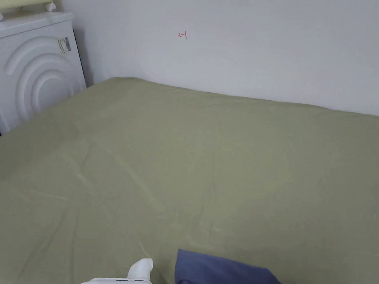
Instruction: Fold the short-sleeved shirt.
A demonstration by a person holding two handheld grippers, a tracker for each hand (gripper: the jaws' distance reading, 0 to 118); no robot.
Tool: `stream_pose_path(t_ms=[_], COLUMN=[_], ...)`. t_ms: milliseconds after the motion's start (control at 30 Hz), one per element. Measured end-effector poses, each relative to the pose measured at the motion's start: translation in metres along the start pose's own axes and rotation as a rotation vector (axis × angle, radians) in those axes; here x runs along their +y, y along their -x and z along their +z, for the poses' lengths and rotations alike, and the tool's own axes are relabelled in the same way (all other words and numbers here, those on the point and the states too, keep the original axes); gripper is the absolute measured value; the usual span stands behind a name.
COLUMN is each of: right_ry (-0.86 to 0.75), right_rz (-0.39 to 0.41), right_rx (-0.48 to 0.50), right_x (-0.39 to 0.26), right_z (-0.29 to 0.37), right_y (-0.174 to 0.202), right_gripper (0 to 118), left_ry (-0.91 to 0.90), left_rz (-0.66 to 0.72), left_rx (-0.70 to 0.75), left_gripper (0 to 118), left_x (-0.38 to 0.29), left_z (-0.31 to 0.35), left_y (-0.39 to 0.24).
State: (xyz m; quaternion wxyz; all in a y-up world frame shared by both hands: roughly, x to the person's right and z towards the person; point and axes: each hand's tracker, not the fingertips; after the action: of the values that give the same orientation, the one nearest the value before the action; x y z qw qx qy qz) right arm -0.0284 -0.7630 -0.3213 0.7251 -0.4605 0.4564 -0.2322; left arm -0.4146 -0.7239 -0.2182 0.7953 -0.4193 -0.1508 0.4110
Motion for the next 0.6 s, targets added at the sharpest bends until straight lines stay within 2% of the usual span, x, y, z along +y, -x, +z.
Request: stream_pose_path(t_ms=[67,167,233,367,500,600], right_ry=[-0.021,-0.053,-0.073,-0.143,-0.192,-0.200], right_rz=[0.014,0.078,0.096,0.121,0.129,0.135], right_rx=[-0.012,-0.067,-0.066,-0.097,-0.132,-0.181], right_x=[-0.001,0.000,0.001,0.003,0.001,-0.005], right_z=[0.004,0.014,0.026,0.059,0.092,0.111], right_y=[0.005,0.015,0.022,0.032,0.041,0.050], right_gripper=[0,0,0,0,0,0], left_ry=[-0.007,0.002,-0.011,-0.075,-0.150,-0.140], left_rz=[0.028,-0.005,-0.034,-0.055,-0.064,-0.091], left_rx=[0.002,0.020,0.044,0.148,0.324,0.438], left_gripper=[20,20,20,20,19,19], left_x=[0.005,0.014,0.026,0.068,0.116,0.148], left_z=[0.006,0.022,0.041,0.097,0.167,0.214], left_y=[0.007,0.016,0.021,0.047,0.076,0.103])
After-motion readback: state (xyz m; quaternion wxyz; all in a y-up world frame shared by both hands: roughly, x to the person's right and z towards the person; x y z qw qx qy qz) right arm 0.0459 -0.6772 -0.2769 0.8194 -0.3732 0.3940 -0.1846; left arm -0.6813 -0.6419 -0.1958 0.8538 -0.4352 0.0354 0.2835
